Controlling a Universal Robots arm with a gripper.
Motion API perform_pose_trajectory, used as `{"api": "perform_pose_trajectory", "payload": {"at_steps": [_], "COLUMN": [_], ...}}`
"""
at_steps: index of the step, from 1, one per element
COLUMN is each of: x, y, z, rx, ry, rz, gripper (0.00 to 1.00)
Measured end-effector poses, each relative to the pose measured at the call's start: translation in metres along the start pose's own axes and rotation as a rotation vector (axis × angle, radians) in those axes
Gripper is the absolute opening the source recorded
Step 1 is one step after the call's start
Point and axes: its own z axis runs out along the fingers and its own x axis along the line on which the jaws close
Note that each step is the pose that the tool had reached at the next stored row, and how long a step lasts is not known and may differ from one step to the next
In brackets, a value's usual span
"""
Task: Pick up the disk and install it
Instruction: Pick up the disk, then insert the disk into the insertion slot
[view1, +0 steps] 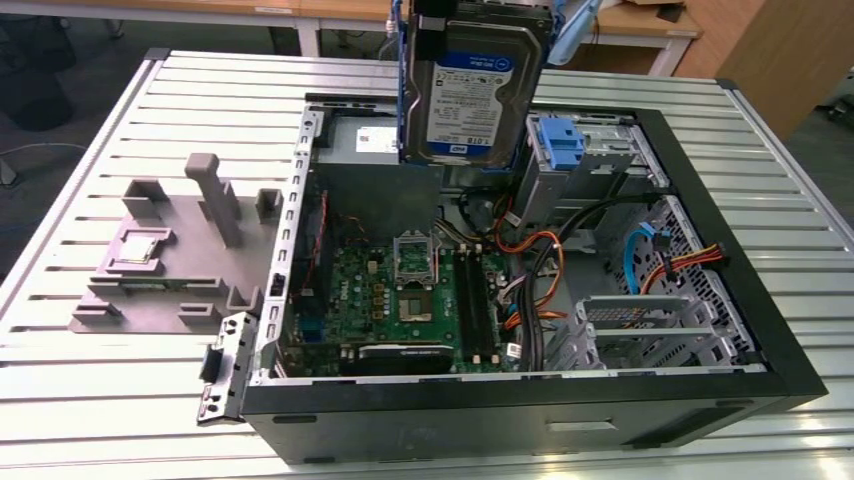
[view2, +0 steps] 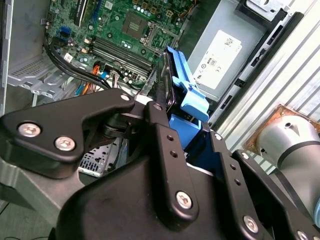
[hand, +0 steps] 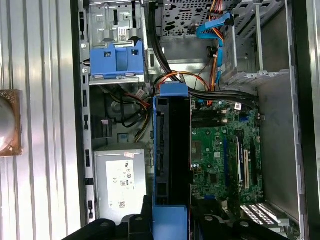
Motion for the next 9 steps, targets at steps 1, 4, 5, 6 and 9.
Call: {"api": "perform_pose_trajectory", "payload": {"at_steps": [1, 4, 5, 6, 9], "x": [0.0, 0.0001, 0.0001, 0.0001, 0.0001], "y": [0.0, 0.001, 0.001, 0.001, 0.0011], "z": [0.0, 0.0, 0.0, 0.0, 0.0], "rx": [0.0, 0.0, 0.0, 0.0, 0.0], "ry": [0.0001, 0.0, 0.0, 0.0, 0.0001], "rz": [0.0, 0.0, 0.0, 0.0, 0.0], "gripper": [0.36, 0.36, 0.36, 0.36, 0.36]}}
